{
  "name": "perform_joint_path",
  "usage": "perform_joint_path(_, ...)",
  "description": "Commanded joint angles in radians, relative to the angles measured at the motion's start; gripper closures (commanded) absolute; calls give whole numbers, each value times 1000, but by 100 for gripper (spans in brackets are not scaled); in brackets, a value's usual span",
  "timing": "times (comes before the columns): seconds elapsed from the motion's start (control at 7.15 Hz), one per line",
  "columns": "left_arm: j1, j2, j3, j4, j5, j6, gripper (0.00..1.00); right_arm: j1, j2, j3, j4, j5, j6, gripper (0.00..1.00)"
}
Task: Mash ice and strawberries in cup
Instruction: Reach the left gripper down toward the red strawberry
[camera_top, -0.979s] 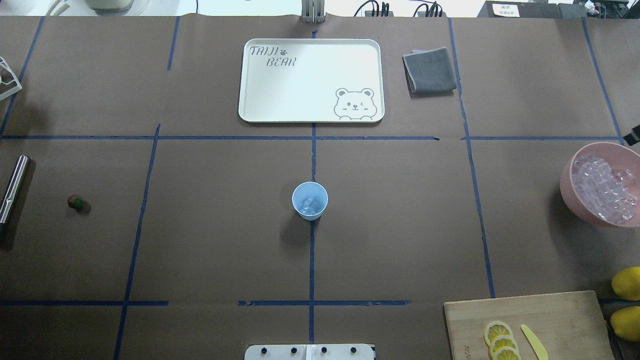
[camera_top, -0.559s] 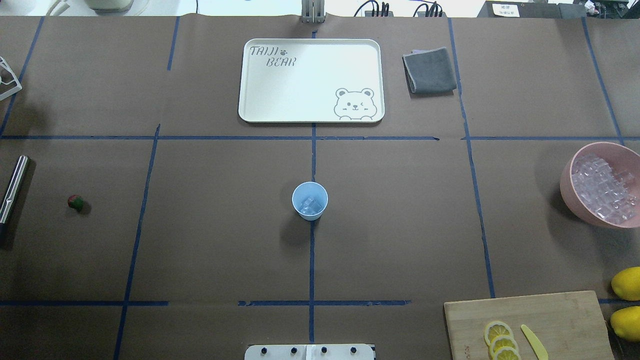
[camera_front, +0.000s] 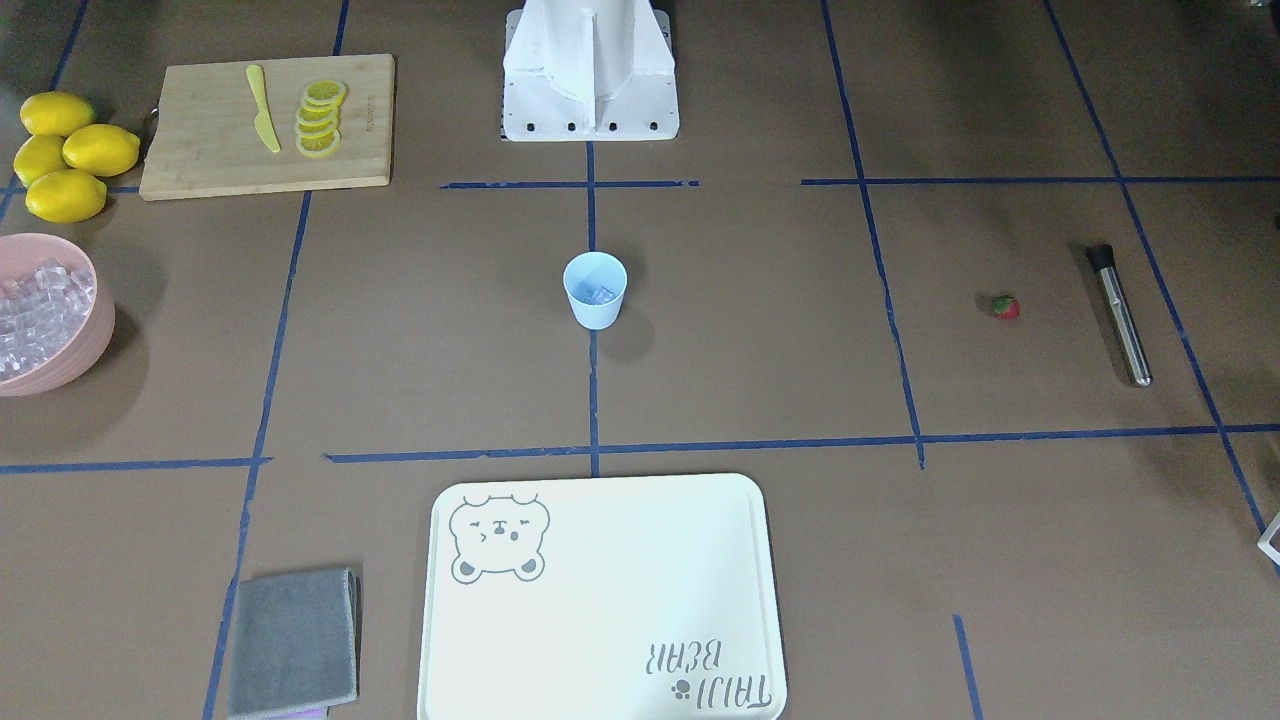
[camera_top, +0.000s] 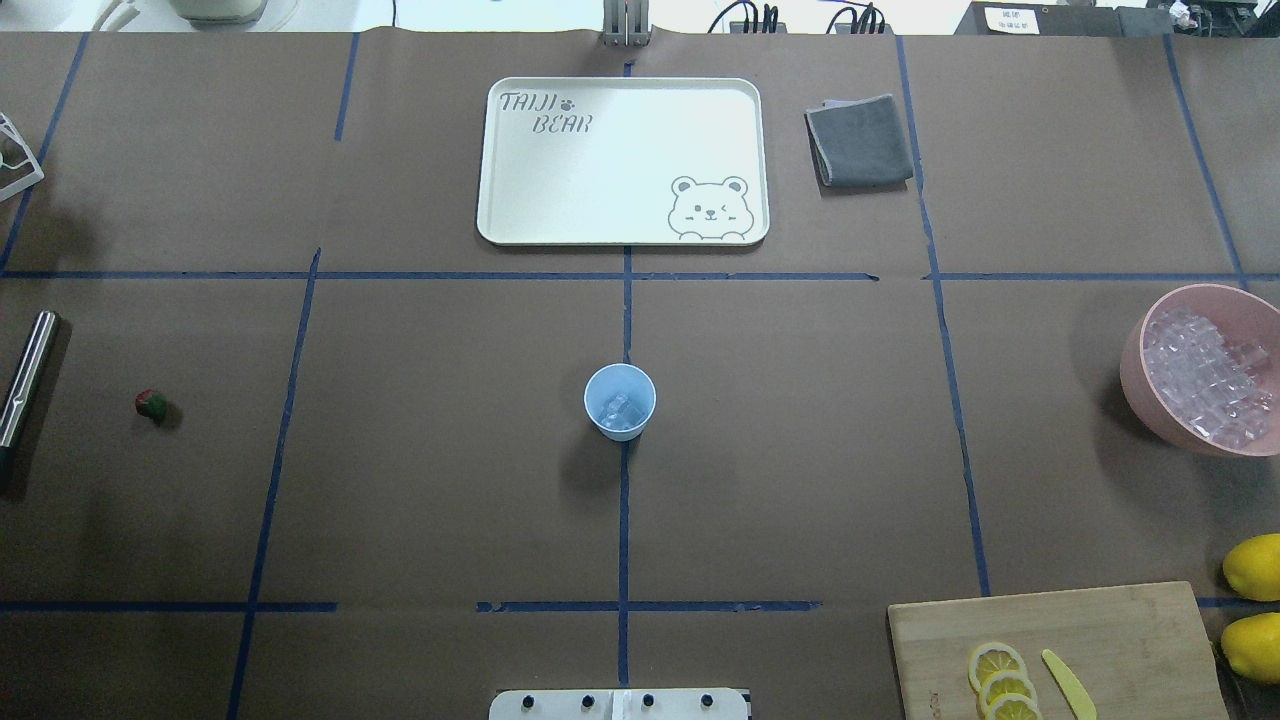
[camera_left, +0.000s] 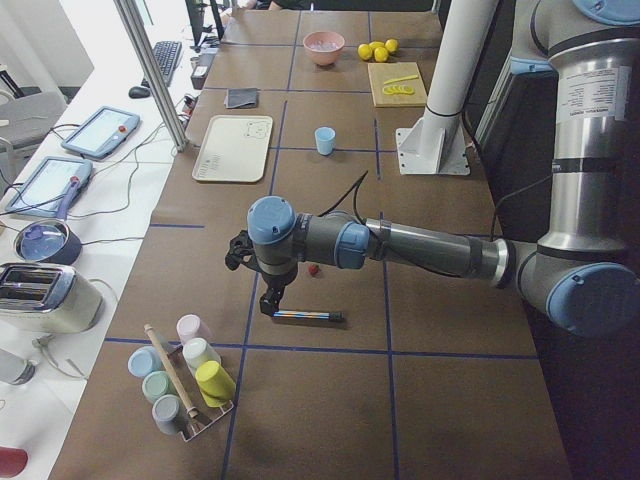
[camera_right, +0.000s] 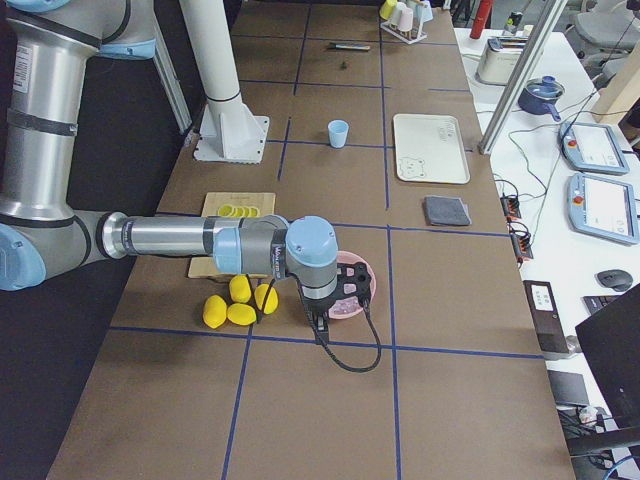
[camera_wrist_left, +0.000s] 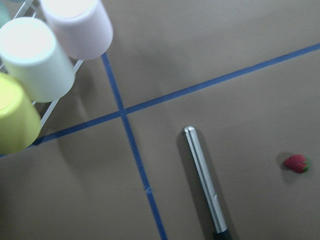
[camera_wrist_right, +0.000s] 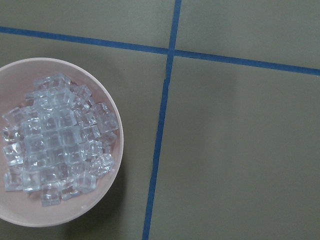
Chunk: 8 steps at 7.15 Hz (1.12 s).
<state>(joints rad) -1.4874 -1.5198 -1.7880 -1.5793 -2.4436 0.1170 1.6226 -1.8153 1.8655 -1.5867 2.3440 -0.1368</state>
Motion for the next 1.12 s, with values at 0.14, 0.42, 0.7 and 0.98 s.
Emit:
perform_joint_path(0.14, 207, 64, -5, -265, 78, -412, 0, -3, -1, 0, 2, 11, -1, 1)
perform_joint_path(0.42, 385, 73, 21, -460, 205, -703, 0, -3, -1, -2, 16, 11, -1, 1)
perform_joint_path(0.7, 537, 64, 22, -547, 308, -879, 0, -3, -1, -3, 22, 11, -3, 1)
perform_joint_path(0.98, 613, 63, 42, -609, 349, -954, 0, -3, -1, -2, 24, 11, -3, 1)
